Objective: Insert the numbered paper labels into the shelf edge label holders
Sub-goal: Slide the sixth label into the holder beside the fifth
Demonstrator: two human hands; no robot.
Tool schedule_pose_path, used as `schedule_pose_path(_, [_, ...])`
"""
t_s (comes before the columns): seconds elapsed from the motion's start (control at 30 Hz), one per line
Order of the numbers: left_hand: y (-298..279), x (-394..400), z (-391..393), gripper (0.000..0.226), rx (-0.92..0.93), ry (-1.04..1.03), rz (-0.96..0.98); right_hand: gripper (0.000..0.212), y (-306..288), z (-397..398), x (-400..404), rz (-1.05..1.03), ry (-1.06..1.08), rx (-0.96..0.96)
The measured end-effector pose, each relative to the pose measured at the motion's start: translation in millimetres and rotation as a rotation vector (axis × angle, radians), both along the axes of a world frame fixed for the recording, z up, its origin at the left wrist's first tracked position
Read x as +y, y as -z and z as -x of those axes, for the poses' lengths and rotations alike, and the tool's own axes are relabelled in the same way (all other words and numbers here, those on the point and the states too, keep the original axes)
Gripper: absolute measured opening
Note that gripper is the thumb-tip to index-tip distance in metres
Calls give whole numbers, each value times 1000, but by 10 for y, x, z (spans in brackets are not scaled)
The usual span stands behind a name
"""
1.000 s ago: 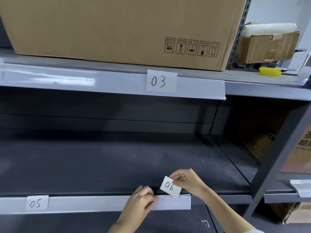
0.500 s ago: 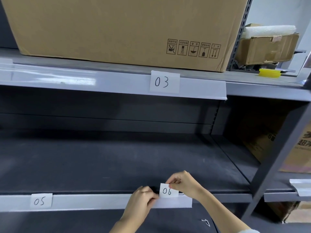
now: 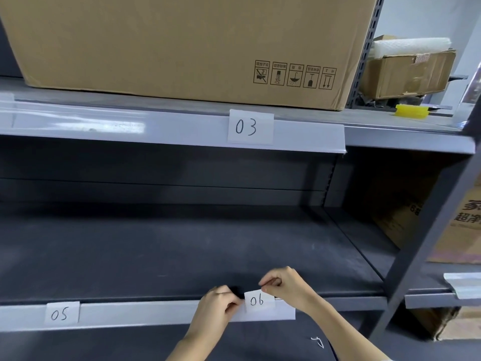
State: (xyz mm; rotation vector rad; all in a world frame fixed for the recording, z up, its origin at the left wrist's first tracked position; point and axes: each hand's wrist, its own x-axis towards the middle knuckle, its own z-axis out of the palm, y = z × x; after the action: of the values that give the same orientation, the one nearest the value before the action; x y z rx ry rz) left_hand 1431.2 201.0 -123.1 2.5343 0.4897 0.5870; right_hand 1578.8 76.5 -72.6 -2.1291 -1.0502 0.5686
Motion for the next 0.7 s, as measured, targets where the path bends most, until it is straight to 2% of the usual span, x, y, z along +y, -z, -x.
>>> schedule_pose_path(0.2, [-40, 12, 2, 13, 29, -10, -64, 37, -14, 16, -66, 18, 28, -45])
schedule_pose_path(0.27, [-37, 26, 16, 22, 93, 4, -35, 39, 25, 14, -65, 19, 42, -63])
schedule_pose_path(0.3, [-43, 24, -3, 24, 52, -4, -64, 38, 40, 15, -60, 22, 43, -73])
schedule_pose_path(0.4, [-1, -8, -15, 8, -2, 20, -39, 28, 61, 18, -43, 52, 12, -101])
schedule_pose_path(0.5, [8, -1, -19, 10, -34, 26, -76, 23, 85, 28, -32, 68, -23, -126])
schedule_pose_path(0.57, [-30, 20, 10, 12, -2, 36, -16, 14, 98, 33, -22, 61, -25, -151])
schedule_pose_path(0.7, [37, 45, -4, 17, -41, 17, -39, 17, 102, 72, -27, 65, -46, -215])
